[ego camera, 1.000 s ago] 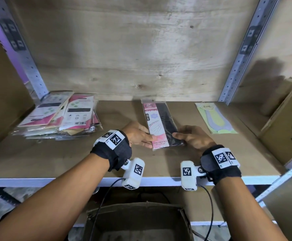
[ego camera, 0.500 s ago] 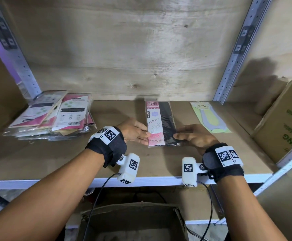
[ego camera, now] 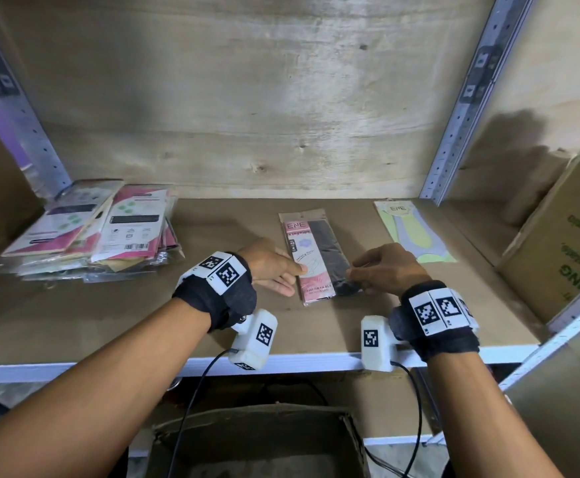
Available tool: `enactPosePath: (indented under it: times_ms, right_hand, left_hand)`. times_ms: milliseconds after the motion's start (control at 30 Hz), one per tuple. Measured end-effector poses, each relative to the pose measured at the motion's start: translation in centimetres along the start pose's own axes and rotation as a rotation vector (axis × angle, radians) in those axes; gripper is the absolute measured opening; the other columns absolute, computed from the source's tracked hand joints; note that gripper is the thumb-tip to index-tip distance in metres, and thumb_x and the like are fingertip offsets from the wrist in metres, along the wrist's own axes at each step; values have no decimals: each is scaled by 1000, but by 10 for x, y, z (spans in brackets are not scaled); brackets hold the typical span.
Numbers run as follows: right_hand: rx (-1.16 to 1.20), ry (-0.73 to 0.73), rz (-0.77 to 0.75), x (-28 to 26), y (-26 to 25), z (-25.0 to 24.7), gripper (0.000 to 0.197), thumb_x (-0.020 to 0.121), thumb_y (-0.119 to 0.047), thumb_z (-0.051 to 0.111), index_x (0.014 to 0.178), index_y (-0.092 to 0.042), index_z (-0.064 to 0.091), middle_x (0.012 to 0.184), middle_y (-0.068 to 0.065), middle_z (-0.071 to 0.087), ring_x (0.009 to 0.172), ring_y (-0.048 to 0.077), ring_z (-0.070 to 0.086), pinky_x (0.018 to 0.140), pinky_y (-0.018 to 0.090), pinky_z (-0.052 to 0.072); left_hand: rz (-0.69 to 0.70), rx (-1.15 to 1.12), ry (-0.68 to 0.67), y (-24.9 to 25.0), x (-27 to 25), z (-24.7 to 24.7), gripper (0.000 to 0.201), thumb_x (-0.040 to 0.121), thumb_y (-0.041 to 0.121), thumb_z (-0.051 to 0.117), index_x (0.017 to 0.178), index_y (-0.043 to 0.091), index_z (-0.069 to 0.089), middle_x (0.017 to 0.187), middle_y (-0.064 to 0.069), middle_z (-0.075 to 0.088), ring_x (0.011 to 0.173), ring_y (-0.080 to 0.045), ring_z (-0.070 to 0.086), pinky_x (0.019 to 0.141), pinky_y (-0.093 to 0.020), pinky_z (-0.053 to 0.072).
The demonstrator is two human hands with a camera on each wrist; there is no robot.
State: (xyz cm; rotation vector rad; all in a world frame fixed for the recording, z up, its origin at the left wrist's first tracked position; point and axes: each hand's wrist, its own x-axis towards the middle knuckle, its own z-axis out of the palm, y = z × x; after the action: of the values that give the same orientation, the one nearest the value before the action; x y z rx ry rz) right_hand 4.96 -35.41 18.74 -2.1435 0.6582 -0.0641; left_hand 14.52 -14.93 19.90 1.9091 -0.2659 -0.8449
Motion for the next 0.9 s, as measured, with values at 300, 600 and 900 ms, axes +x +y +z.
enactPosePath:
  times_ms: [300,600,900]
  right_hand:
    - [57,77,-9,11,11,-11,23,77,-22,80,98,-13,74,85,6,75,85,24,73,84,36,60]
    - [49,104,-26,21,19,-26,33,81,-26,77,111,-17,69,99,0,74,98,19,68,96,33,52]
    - [69,99,4,30,23,-33,38,82,-26,76,117,-16,66,108,3,73,102,21,67,101,39,50]
  left_hand:
    - [88,-86,-33,13,9,22,32,88,4,70,118,-4,64,113,-22,70,79,-18,70,70,-24,61]
    - [110,-142,-26,26,25,45,42,90,2,67,129,-8,56,124,-23,65,98,-24,64,99,-36,52]
    - [124,-167,4,30,37,51,34,88,-1,68,121,-10,62,118,-23,69,97,-24,67,87,-31,58]
